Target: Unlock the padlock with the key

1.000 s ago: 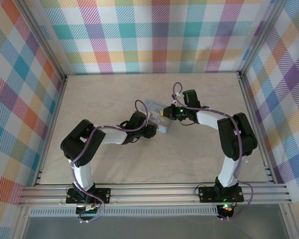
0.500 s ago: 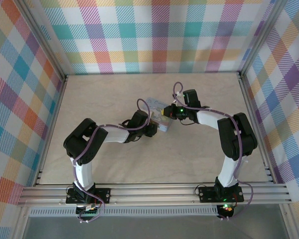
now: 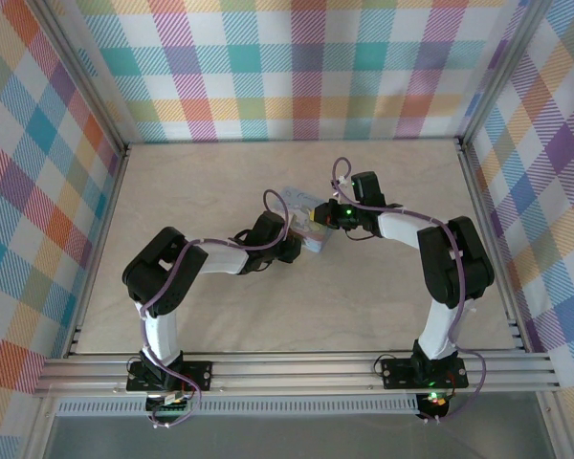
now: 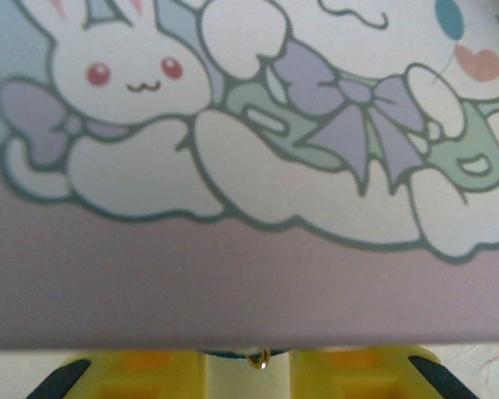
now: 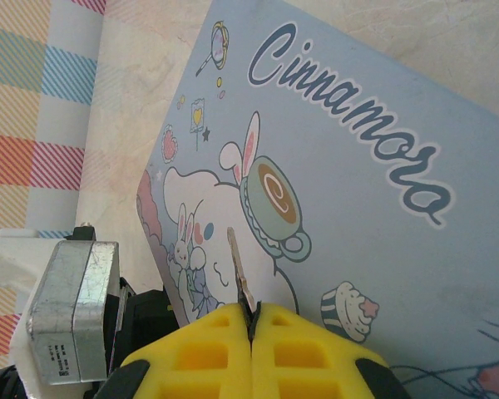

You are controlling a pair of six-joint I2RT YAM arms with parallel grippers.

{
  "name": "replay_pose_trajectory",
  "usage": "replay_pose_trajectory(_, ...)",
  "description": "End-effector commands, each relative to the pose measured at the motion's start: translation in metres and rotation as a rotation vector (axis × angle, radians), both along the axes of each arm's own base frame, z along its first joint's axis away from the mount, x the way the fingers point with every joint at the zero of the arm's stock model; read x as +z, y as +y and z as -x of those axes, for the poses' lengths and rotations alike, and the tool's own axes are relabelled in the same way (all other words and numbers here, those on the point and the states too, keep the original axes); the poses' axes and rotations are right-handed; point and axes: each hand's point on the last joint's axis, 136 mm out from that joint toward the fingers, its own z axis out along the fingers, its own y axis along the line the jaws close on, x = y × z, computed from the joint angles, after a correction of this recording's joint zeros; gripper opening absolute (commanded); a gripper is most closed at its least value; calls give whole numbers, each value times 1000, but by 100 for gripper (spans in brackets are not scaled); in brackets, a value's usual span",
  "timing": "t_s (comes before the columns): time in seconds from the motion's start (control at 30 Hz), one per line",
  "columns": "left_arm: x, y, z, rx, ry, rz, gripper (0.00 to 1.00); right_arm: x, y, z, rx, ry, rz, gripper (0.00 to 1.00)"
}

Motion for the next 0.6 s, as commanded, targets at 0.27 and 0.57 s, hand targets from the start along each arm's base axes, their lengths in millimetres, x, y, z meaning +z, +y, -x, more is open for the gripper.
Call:
replay_pose_trajectory(0.27, 32, -17, 17, 32, 140, 92, 19, 46, -13, 19, 46, -173, 80, 2)
replay_pose_trajectory(0.57, 51, -26, 24, 74, 262, 169, 12, 63, -34, 66, 116, -295, 140, 2)
